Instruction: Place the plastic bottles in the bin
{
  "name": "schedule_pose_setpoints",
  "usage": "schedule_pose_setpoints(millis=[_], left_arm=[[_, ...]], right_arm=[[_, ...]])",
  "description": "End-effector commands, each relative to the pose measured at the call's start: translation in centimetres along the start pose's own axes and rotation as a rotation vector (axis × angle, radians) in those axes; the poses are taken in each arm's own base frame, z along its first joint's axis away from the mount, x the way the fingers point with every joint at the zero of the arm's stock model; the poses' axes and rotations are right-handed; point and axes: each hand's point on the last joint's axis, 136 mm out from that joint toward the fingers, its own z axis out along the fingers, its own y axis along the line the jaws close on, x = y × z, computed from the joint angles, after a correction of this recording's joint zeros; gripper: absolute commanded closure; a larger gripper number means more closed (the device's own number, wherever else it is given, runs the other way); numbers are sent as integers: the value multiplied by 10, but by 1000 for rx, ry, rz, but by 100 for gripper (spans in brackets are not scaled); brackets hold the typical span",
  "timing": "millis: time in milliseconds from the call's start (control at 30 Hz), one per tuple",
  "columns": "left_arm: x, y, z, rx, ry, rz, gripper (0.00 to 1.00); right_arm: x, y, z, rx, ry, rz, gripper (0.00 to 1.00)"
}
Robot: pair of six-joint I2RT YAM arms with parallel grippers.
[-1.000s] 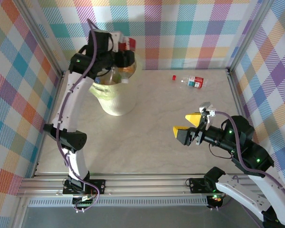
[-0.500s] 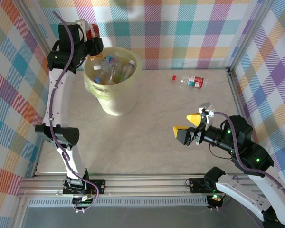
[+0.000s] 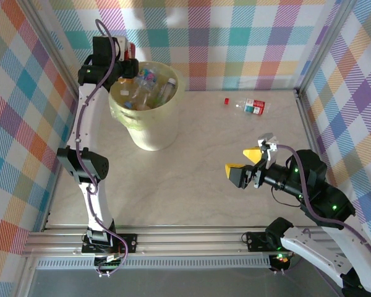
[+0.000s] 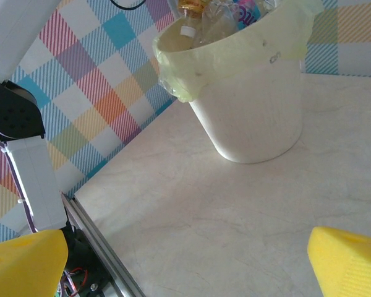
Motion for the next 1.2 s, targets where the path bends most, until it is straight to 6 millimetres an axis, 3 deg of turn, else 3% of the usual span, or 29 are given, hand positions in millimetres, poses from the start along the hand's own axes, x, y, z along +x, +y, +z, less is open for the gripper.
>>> schedule_pose_setpoints(millis=[0, 267, 567, 667, 867, 1000, 1167], left_arm=[[-5, 8, -9, -38, -18, 54, 33], [22, -4, -11, -7, 57, 76, 24], [9, -17, -33, 66, 28, -20, 7], [-1, -21, -49, 93, -2, -61, 0], [-18, -25, -87, 135, -63, -148, 0], [-23, -41, -122, 251, -112, -180, 0], [3, -81, -161, 437, -99, -181, 0]], right_arm=[[1, -4, 9, 9, 6, -6, 0], [7, -12, 28, 24, 35, -10, 0], [7, -23, 44, 67, 50, -32, 0], [7, -31, 50, 104, 52, -41, 0], [-1, -48, 62, 190, 46, -76, 0], [-4, -61, 75, 245, 76, -111, 0], [-10, -83, 94, 307, 121, -134, 0]])
